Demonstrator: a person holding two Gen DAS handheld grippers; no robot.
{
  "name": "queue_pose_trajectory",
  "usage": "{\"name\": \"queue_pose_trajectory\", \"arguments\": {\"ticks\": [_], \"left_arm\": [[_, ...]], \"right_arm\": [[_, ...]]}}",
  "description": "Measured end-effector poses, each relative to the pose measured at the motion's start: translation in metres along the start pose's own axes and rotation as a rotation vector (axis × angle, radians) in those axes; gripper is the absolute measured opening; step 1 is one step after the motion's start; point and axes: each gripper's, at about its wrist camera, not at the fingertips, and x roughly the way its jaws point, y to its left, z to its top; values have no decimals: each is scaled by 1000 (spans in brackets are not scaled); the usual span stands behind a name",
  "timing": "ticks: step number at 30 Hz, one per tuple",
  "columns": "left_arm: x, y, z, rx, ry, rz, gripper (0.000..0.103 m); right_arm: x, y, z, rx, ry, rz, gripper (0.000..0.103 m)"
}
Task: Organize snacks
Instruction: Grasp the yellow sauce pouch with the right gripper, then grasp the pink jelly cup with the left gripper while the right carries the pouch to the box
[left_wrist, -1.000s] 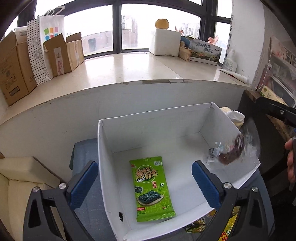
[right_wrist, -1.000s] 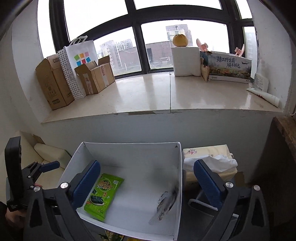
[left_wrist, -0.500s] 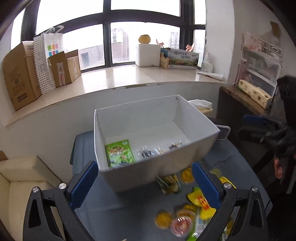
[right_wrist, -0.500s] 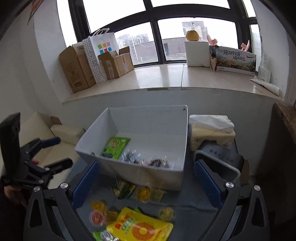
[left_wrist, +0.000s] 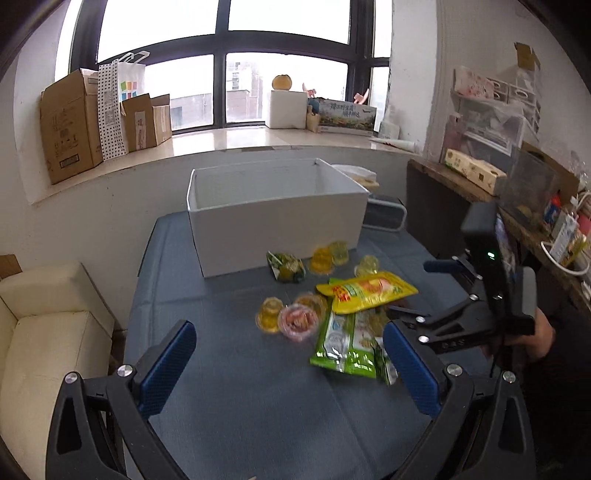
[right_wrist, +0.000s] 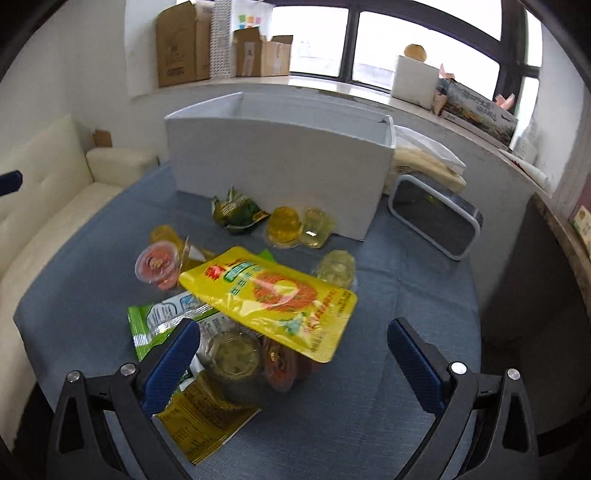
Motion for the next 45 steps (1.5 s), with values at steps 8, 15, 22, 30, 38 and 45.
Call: {"name": "queue_pose_trajectory", "arguments": {"ticks": [8,15,22,30,38,45], "left_arm": [[-2,-2,-9,-5,26,4,103],[10,-3,-16,-3,56,29,103],[22,-6,-16,5,65,12,103],[46,-1,-10,-22,85,-25,103],[105,11,-6,-64,173,-23,103],[158,2,-5,-50,230,6,101]], "right_arm": [[39,27,19,-194,72,-46,103],[59,20,32,-190,96,-25,42],[35,15,40,-181,33,30,23],[-15,-13,50,7,-52,144,23],[-81,-28,33,165,-180,198,23],[-107,-25,5,241,-208,244,23]]}}
